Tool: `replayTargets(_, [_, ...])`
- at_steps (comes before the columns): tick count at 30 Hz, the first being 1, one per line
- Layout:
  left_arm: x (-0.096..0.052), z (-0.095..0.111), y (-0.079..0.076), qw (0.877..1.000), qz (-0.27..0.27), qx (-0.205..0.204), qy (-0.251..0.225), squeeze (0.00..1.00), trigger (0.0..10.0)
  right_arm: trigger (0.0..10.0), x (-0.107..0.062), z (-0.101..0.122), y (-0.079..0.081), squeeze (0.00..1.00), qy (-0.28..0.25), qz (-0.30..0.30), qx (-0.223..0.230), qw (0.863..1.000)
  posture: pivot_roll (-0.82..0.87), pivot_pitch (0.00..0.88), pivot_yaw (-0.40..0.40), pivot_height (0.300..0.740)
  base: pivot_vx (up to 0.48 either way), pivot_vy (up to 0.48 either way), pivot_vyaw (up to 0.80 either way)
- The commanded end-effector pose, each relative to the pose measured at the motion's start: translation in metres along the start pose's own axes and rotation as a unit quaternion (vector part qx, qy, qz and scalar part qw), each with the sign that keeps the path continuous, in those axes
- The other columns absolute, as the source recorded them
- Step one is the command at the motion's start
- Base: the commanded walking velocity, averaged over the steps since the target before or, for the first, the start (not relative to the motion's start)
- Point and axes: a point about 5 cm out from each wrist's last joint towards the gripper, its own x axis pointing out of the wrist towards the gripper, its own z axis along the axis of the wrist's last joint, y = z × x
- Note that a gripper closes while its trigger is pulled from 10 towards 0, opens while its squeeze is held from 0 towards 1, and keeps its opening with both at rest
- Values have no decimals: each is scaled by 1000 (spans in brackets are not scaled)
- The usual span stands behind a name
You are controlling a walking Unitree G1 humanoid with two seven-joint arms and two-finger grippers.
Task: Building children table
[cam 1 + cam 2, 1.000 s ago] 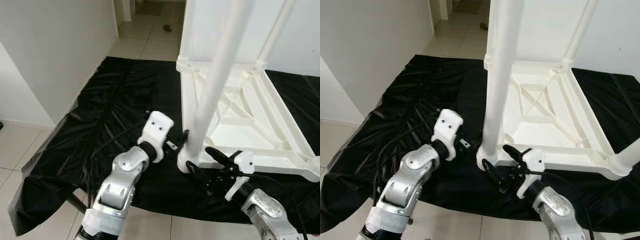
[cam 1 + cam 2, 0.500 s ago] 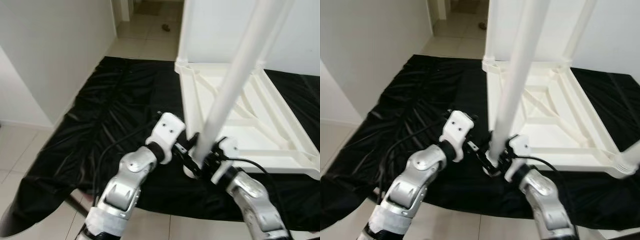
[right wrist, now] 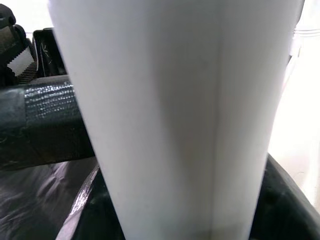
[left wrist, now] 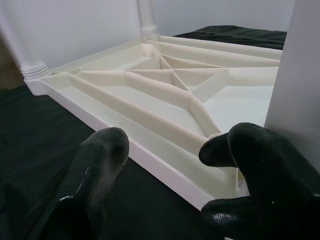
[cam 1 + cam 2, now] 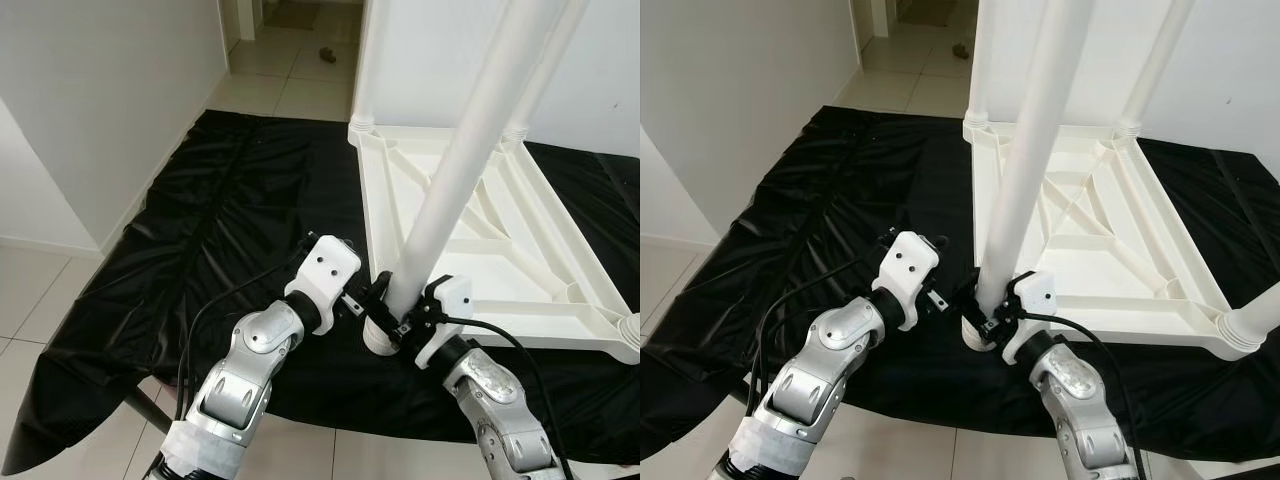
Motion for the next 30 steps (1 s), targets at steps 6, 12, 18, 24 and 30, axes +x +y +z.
replayTargets(6, [1, -28, -1, 999, -11, -1, 53, 0, 10000, 0, -24, 11, -5, 0, -5, -30, -9, 1000, -26, 100, -2, 740, 0, 0, 0])
replayTargets(12, [4, -28, -3, 998, -25, 1, 49, 0, 10000, 0, -39, 10, -5, 0, 6, -71, -9, 997, -44, 100, 9, 740, 0, 0, 0])
replayTargets(18, [6, -29, -7, 998, -37, 5, 46, 0, 10000, 0, -52, 6, -4, 0, 20, -106, -10, 994, -59, 99, 21, 740, 0, 0, 0])
replayTargets(24, [11, -29, -8, 998, -48, 7, 39, 0, 10000, 0, -72, 6, -13, 0, 42, -154, -23, 987, -74, 103, 31, 740, 0, 0, 0])
replayTargets(30, [13, -29, -9, 998, -54, 7, 35, 0, 10000, 10000, -73, 7, -19, 0, 42, -171, -25, 984, -82, 109, 42, 740, 0, 0, 0])
